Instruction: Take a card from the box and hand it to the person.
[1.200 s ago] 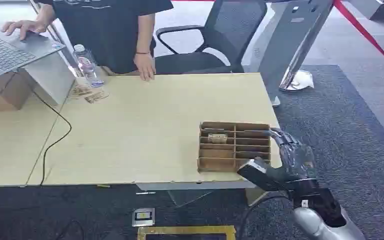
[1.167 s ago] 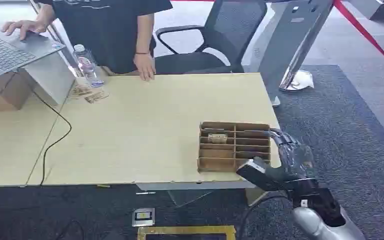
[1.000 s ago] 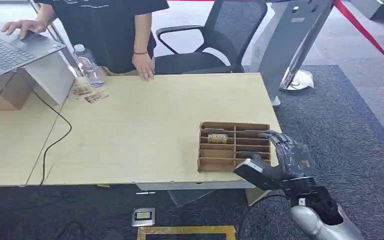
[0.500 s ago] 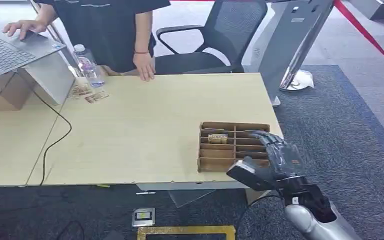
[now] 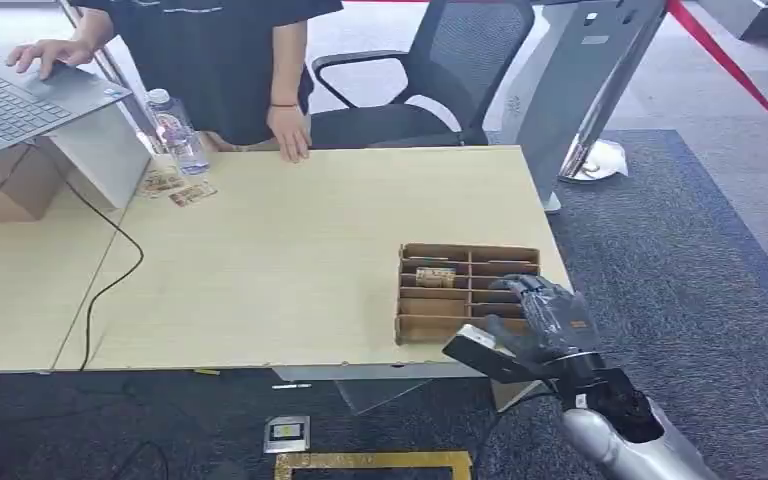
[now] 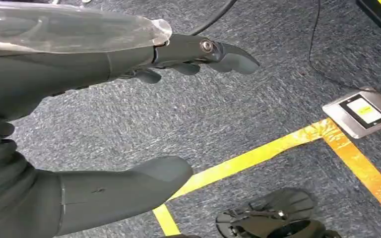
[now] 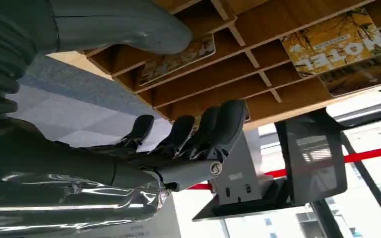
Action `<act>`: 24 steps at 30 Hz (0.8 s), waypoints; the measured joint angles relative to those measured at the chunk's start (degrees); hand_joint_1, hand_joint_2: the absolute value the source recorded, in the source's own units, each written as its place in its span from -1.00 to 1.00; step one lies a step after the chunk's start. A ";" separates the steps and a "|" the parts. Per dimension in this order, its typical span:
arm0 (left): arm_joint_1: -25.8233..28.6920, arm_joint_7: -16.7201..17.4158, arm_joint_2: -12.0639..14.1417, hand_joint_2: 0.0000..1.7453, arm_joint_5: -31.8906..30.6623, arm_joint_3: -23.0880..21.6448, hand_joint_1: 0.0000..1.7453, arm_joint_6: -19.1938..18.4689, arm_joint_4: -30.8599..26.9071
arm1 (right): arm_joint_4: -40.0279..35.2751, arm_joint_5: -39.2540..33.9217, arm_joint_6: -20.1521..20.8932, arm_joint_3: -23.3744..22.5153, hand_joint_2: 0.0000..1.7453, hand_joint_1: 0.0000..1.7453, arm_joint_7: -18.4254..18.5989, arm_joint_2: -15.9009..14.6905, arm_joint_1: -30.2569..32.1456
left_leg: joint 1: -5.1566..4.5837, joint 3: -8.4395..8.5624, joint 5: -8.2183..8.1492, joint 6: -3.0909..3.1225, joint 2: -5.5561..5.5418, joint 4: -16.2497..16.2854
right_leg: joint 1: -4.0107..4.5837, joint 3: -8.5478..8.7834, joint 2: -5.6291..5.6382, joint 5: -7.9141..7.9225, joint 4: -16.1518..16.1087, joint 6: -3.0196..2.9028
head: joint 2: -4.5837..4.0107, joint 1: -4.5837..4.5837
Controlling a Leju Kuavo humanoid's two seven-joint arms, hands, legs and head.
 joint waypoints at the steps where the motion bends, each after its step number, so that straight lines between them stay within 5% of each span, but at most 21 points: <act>1: 0.00 0.00 0.00 1.00 0.04 0.00 -1.00 0.02 0.00 | 0.27 0.20 0.04 0.09 1.00 -0.08 0.07 0.00 -0.09 | 0.00 0.00 0.00 0.00 0.00 0.00 | 0.00 0.00 0.00 0.00 0.00 0.00 | 0.00 0.00; 6: 0.01 -0.02 -0.11 1.00 0.18 0.00 -1.00 0.09 0.02 | 1.34 2.58 0.90 0.35 1.00 -0.06 1.22 0.00 -0.56 | 0.00 0.00 0.00 0.00 0.00 0.00 | 0.00 0.00 0.00 0.00 0.00 0.00 | 0.00 0.00; 16: 0.01 -0.02 -0.20 1.00 0.35 0.00 -1.00 0.09 0.00 | 2.56 6.93 3.23 1.01 1.00 -0.34 3.50 0.00 -1.34 | 0.00 0.00 0.00 0.00 0.00 0.00 | 0.00 0.00 0.00 0.00 0.00 0.00 | 0.00 0.00; 19: 0.00 -0.02 -0.20 1.00 0.35 0.00 -1.00 0.07 0.00 | 2.56 7.65 3.61 1.07 1.00 -0.26 4.18 0.00 -1.49 | 0.00 0.00 0.00 0.00 0.00 0.00 | 0.00 0.00 0.00 0.00 0.00 0.00 | 0.00 0.00; 24: 0.00 0.00 -0.20 1.00 0.35 0.00 -1.00 0.02 0.00 | 2.56 9.77 4.87 1.27 1.00 0.18 5.68 0.00 -1.63 | 0.00 0.00 0.00 0.00 0.00 0.00 | 0.00 0.00 0.00 0.00 0.00 0.00 | 0.00 0.00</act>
